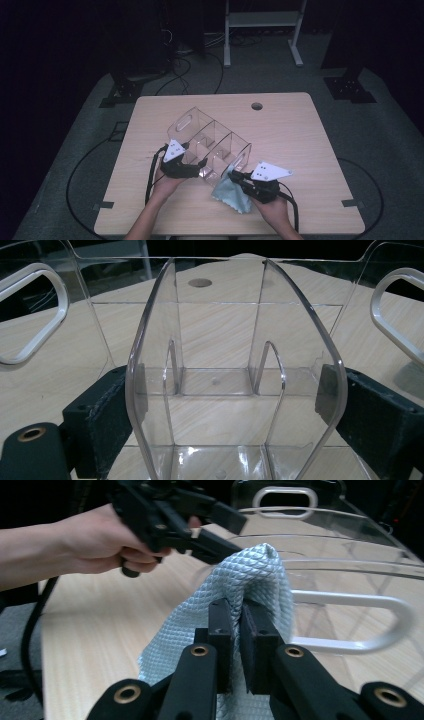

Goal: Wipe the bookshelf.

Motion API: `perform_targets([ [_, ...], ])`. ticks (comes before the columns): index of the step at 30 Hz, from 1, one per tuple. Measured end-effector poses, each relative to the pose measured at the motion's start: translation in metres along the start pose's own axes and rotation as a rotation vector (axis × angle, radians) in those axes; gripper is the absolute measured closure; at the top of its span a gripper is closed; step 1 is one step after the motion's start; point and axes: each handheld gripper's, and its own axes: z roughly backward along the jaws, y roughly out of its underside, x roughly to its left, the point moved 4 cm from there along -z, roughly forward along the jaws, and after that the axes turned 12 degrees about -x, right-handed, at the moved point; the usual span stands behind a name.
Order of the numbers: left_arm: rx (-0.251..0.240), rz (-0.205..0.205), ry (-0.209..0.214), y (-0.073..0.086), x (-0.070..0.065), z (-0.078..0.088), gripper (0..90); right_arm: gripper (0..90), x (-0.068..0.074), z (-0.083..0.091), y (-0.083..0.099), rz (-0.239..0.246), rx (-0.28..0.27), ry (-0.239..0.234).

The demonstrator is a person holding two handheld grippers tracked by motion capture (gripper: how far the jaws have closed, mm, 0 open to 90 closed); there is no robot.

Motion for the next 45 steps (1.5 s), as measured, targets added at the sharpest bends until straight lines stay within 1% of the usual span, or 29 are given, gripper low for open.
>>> perform_targets([
  [1, 0.0, 0.001, 0.001, 0.0, 0.0, 0.0, 9.2, 83.7, 0.003, -0.001, 0.0, -0.001, 0.004, -0.005],
  [3, 0.002, 0.001, 0.005, 0.0, 0.001, 0.001, 9.2, 83.8, 0.008, -0.003, 0.0, 0.011, 0.004, -0.017],
  [5, 0.002, 0.002, 0.006, 0.001, 0.002, 0.002, 9.2, 83.8, 0.006, -0.003, -0.001, 0.015, 0.003, -0.016],
  [7, 0.0, 0.002, 0.006, 0.001, 0.001, 0.001, 9.2, 83.8, 0.003, -0.002, -0.001, 0.009, 0.0, -0.008],
  [8, 0.003, -0.002, 0.005, 0.0, 0.001, 0.001, 9.2, 83.8, -0.001, 0.001, -0.003, -0.015, -0.01, 0.0],
  [9, 0.001, -0.001, 0.005, 0.0, 0.0, 0.0, 9.2, 83.7, -0.001, 0.002, -0.004, -0.027, -0.018, -0.001],
  [11, 0.001, 0.0, 0.007, 0.0, 0.0, 0.0, 9.1, 83.7, 0.0, 0.001, -0.005, -0.026, -0.02, -0.004],
  [12, 0.003, 0.001, 0.009, 0.0, 0.001, 0.001, 9.1, 83.7, 0.006, -0.001, -0.006, -0.007, -0.023, -0.018],
  [14, 0.001, 0.002, 0.011, 0.001, 0.001, 0.002, 9.2, 83.8, 0.007, -0.002, -0.007, 0.004, -0.016, -0.019],
  [16, 0.006, -0.005, 0.011, 0.001, 0.001, 0.002, 9.3, 83.8, 0.003, 0.0, -0.008, -0.006, -0.019, -0.013],
  [18, 0.003, -0.005, 0.01, 0.0, 0.001, 0.001, 9.3, 83.8, -0.004, 0.002, -0.01, -0.007, -0.029, 0.007],
  [19, 0.003, -0.005, 0.01, 0.0, 0.001, 0.001, 9.3, 83.8, -0.004, 0.002, -0.01, -0.007, -0.029, 0.007],
  [20, 0.003, -0.005, 0.01, 0.0, 0.001, 0.001, 9.3, 83.7, -0.011, 0.006, -0.012, -0.01, -0.043, 0.036],
  [21, 0.003, -0.005, 0.01, 0.0, 0.001, 0.001, 9.3, 83.7, -0.013, 0.006, -0.012, -0.014, -0.042, 0.044],
  [23, 0.003, -0.006, 0.01, 0.0, 0.001, 0.001, 9.2, 83.7, -0.017, 0.007, -0.013, -0.029, -0.048, 0.046],
  [25, 0.003, -0.006, 0.01, 0.0, 0.001, 0.001, 9.2, 83.6, -0.013, 0.006, -0.013, -0.023, -0.041, 0.032],
  [27, 0.003, -0.001, 0.009, 0.0, 0.001, 0.001, 9.2, 83.6, -0.005, 0.003, -0.012, -0.013, -0.028, -0.001],
  [28, 0.005, -0.001, 0.01, 0.0, 0.001, 0.002, 9.2, 83.6, -0.002, 0.002, -0.011, -0.008, -0.022, -0.009],
  [29, 0.003, 0.002, 0.01, 0.001, 0.001, 0.002, 9.2, 83.6, 0.001, 0.0, -0.011, 0.008, -0.018, -0.011],
  [30, 0.002, 0.005, 0.01, 0.001, 0.001, 0.002, 9.2, 83.6, 0.001, 0.0, -0.012, 0.01, -0.018, -0.012],
  [32, 0.003, -0.002, 0.008, 0.0, 0.001, 0.001, 9.2, 83.6, -0.003, 0.0, -0.012, -0.001, -0.018, -0.014],
  [33, 0.005, -0.008, 0.008, 0.0, 0.0, 0.001, 9.2, 83.6, -0.005, 0.001, -0.012, -0.008, -0.018, -0.009],
  [37, 0.002, -0.003, 0.007, 0.0, 0.0, 0.0, 9.2, 83.6, -0.01, 0.003, -0.011, -0.007, -0.022, 0.009],
  [38, 0.002, -0.003, 0.007, 0.0, 0.0, 0.0, 9.2, 83.5, -0.009, 0.003, -0.011, -0.015, -0.022, 0.01],
  [39, 0.005, -0.004, 0.009, 0.0, 0.0, 0.001, 9.2, 83.5, -0.007, 0.003, -0.011, -0.01, -0.027, 0.012],
  [41, 0.003, -0.004, 0.013, 0.0, 0.0, 0.001, 9.2, 83.6, -0.002, 0.003, -0.009, -0.004, -0.034, -0.003],
  [42, 0.002, -0.001, 0.014, 0.0, 0.0, 0.001, 9.2, 83.6, 0.0, 0.003, -0.009, -0.001, -0.028, -0.006],
  [43, 0.006, -0.006, 0.016, 0.0, 0.0, 0.001, 9.2, 83.7, 0.0, 0.003, -0.008, 0.003, -0.026, -0.004],
  [45, 0.01, -0.012, 0.018, 0.0, 0.0, 0.002, 9.2, 83.7, -0.004, 0.004, -0.008, 0.004, -0.026, 0.006],
])
